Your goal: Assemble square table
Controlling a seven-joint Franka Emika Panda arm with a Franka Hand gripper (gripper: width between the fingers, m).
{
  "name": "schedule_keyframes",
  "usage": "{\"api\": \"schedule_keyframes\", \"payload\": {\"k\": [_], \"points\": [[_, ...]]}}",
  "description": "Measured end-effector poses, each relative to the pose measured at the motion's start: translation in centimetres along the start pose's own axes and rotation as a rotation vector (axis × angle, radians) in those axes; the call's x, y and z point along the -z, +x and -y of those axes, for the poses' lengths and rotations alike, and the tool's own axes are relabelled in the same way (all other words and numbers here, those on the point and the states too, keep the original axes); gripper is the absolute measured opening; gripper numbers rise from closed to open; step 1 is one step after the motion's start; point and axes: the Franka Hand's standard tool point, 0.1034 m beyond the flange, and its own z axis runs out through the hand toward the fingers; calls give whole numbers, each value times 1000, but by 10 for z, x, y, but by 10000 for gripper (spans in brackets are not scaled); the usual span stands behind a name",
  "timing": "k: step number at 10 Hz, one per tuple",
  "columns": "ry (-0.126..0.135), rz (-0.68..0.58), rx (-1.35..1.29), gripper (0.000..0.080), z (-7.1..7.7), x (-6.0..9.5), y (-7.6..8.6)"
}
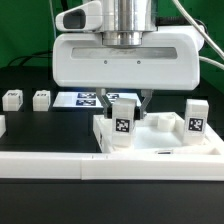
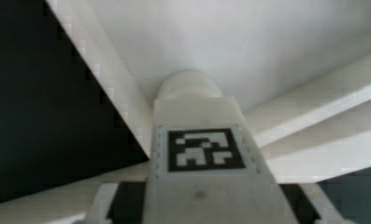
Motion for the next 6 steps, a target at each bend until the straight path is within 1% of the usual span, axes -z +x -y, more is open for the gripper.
{"api": "schedule_keyframes", "payload": {"k": [3,5,6], "points": [[-16,1,-470,288,-3,1,0],[-23,37,-796,288,-3,0,-2],[-17,48,-888,288,-3,0,-2]]}}
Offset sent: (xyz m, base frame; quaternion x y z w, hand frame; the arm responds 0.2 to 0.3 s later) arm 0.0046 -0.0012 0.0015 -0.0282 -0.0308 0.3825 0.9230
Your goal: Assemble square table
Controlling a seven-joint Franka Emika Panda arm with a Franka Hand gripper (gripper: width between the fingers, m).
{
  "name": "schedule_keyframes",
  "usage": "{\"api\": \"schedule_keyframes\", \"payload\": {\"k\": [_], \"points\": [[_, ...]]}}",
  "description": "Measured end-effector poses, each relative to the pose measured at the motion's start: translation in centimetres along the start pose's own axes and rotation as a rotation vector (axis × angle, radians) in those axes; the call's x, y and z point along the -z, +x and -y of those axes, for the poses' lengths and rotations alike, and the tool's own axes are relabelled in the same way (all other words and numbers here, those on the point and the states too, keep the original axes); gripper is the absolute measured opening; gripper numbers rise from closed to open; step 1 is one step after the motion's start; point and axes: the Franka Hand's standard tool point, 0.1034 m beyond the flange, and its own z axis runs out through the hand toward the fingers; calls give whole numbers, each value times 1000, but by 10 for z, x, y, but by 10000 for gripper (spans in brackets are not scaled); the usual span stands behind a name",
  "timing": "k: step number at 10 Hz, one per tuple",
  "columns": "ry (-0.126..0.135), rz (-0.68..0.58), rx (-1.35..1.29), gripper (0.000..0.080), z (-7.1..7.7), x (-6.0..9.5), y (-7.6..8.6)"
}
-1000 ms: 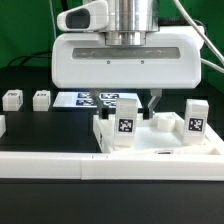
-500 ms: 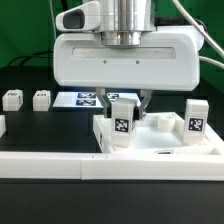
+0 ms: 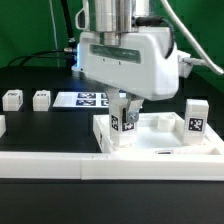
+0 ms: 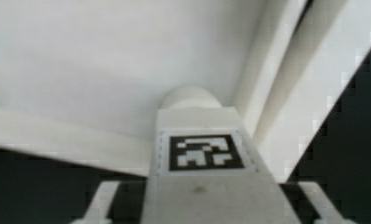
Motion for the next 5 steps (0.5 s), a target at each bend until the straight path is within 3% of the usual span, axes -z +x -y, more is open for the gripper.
{"api": "schedule_keyframes", "payload": {"k": [3,5], "points": [[8,22,-203,290,-1,-2,-1],[9,25,-205,290,-1,-2,-1]]}}
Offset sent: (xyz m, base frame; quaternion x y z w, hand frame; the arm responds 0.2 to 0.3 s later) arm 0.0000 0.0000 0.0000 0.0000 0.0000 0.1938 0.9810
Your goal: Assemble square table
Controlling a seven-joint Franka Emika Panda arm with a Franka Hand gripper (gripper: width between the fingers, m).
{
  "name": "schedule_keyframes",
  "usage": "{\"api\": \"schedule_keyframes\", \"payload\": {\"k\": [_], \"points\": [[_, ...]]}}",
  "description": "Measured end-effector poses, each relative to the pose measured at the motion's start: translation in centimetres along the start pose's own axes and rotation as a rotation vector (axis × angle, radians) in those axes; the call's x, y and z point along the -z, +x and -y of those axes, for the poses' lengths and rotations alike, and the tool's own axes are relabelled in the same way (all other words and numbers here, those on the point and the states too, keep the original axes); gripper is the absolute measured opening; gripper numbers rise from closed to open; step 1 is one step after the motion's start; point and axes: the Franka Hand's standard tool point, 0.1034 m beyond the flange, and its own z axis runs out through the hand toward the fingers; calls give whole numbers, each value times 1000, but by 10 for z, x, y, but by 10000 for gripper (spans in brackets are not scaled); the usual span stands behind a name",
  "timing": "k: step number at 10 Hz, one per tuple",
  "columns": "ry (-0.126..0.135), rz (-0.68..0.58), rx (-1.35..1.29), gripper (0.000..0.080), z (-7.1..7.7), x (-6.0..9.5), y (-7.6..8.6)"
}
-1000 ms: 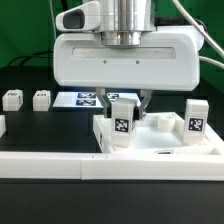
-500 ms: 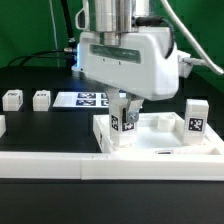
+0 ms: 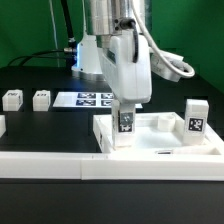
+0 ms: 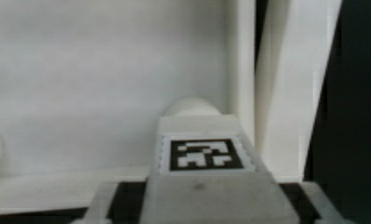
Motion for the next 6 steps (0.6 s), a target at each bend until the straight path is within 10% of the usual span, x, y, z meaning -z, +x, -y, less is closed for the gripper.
{"api": "schedule_keyframes", "payload": {"k": [1,2,6], "points": [[-1,0,86,290,0,-1,-1],[-2,2,205,500,1,-2,-4],[-7,-1,640,648,2,-2,-9]]}}
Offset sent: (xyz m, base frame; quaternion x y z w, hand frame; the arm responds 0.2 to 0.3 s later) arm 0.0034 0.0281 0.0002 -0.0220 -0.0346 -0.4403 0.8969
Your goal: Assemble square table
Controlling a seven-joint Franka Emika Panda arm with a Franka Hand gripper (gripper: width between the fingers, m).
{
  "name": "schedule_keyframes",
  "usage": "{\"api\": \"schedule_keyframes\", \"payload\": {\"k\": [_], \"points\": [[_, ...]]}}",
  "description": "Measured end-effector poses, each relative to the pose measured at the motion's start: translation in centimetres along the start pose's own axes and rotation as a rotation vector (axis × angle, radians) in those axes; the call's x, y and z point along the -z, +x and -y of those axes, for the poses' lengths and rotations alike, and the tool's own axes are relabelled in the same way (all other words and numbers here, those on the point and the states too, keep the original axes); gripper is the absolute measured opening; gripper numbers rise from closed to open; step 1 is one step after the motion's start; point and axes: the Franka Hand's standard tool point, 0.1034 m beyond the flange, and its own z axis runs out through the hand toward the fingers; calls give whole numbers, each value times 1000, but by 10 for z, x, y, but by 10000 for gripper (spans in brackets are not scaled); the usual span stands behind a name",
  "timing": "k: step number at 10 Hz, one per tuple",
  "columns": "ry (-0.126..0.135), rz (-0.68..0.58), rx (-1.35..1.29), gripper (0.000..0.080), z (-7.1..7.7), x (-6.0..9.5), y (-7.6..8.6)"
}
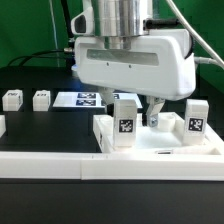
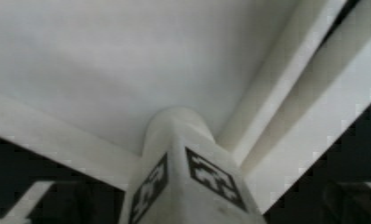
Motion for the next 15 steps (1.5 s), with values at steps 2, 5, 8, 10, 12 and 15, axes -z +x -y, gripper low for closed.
{"api": "schedule_keyframes", "payload": {"k": [2,5,8,10,12,15], "points": [[0,0,126,649,0,0,0],[-25,-14,696,649,-1,2,4],[-24,-17,686,622,-1,2,5],[-22,-18,593,290,-2,2,5],[-20,-18,424,292,-1,2,5],[-44,-28,-271,292,-1,2,2]]}}
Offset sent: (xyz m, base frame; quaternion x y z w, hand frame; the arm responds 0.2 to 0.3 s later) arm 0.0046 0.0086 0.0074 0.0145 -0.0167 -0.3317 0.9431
